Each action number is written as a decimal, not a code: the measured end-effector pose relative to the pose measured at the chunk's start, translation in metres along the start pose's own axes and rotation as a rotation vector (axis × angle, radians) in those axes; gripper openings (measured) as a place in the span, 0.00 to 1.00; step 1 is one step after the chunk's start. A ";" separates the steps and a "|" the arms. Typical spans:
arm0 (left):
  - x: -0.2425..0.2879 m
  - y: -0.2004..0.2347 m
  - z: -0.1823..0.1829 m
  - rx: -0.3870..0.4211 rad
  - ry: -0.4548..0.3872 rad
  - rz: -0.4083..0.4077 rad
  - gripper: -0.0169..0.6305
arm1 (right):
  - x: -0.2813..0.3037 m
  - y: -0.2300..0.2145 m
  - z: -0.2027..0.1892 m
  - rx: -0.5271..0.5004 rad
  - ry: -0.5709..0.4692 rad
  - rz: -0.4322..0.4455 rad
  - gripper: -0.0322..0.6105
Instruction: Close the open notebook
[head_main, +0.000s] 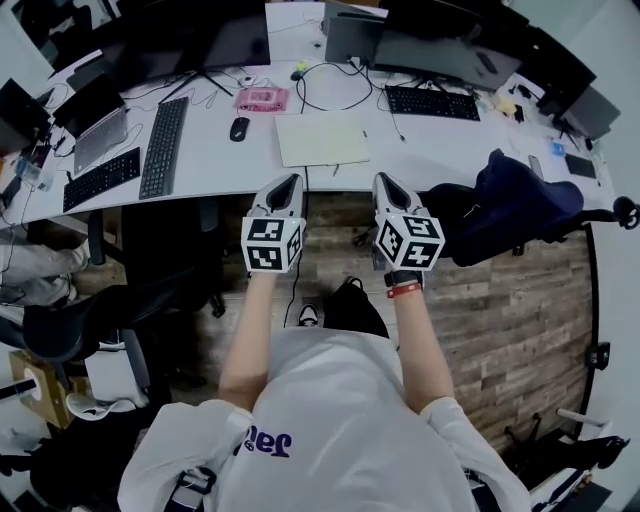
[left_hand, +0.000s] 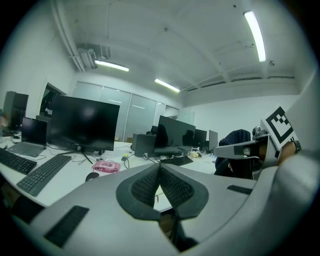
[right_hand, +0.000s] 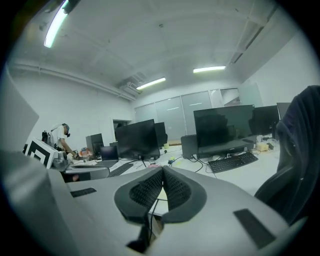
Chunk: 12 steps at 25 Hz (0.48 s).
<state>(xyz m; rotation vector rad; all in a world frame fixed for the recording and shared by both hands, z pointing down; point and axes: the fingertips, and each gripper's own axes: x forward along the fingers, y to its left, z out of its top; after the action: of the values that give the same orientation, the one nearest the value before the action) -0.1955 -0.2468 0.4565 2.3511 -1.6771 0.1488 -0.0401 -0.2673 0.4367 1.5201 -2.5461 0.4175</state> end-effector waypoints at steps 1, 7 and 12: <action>0.006 0.006 -0.003 -0.009 0.006 0.004 0.05 | 0.009 0.000 -0.001 0.000 0.005 0.007 0.05; 0.043 0.045 -0.020 -0.071 0.035 0.045 0.05 | 0.074 -0.001 -0.006 -0.002 0.044 0.078 0.05; 0.075 0.082 -0.039 -0.155 0.082 0.110 0.06 | 0.131 -0.005 -0.013 -0.004 0.108 0.149 0.05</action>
<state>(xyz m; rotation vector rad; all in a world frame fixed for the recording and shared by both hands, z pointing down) -0.2451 -0.3301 0.5229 2.1137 -1.7143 0.1286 -0.0983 -0.3752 0.4849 1.2748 -2.5821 0.4981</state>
